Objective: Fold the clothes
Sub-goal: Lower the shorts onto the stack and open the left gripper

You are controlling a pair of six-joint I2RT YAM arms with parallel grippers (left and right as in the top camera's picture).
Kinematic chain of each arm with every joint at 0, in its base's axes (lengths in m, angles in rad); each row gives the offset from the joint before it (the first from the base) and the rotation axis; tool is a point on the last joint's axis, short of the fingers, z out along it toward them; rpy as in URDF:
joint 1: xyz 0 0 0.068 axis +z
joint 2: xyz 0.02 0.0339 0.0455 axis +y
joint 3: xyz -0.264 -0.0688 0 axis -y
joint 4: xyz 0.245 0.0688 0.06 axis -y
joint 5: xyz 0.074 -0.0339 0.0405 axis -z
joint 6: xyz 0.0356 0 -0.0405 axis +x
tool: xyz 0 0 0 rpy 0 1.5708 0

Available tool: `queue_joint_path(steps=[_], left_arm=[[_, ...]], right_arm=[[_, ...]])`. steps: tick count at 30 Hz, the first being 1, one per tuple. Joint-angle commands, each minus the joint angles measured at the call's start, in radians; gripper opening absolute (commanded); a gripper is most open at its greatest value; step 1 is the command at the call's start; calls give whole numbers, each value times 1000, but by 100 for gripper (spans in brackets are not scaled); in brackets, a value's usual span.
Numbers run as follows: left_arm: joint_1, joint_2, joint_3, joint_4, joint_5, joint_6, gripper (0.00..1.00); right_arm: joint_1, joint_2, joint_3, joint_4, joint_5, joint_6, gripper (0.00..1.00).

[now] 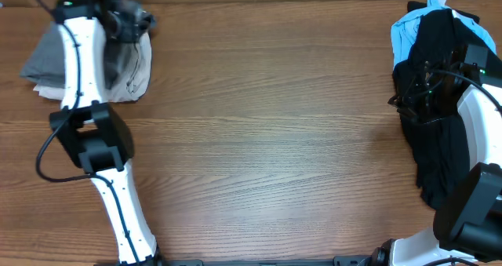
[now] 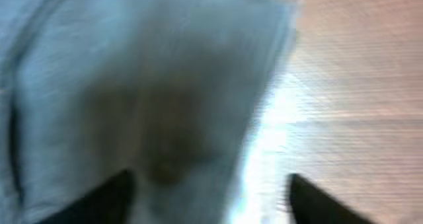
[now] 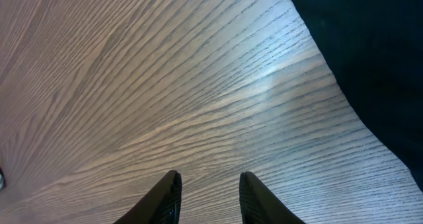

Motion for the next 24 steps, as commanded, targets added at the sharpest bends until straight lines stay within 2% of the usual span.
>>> queue_joint_path(steps=[1, 5, 11, 16, 24], left_arm=[[-53, -8, -30, 1, 29, -14, 100], [-81, -32, 14, -13, 29, -14, 100], [-79, -92, 246, -135, 27, -12, 100], [-70, -150, 370, -234, 17, 4, 100], [-72, -343, 453, -388, 16, -5, 100]], right_arm=[[0, -10, 11, 4, 9, 4, 33], [0, -10, 11, 5, 9, 4, 34], [0, -10, 11, 6, 9, 3, 35], [1, -10, 11, 9, 10, -2, 36], [7, -33, 48, -16, 9, -53, 47]])
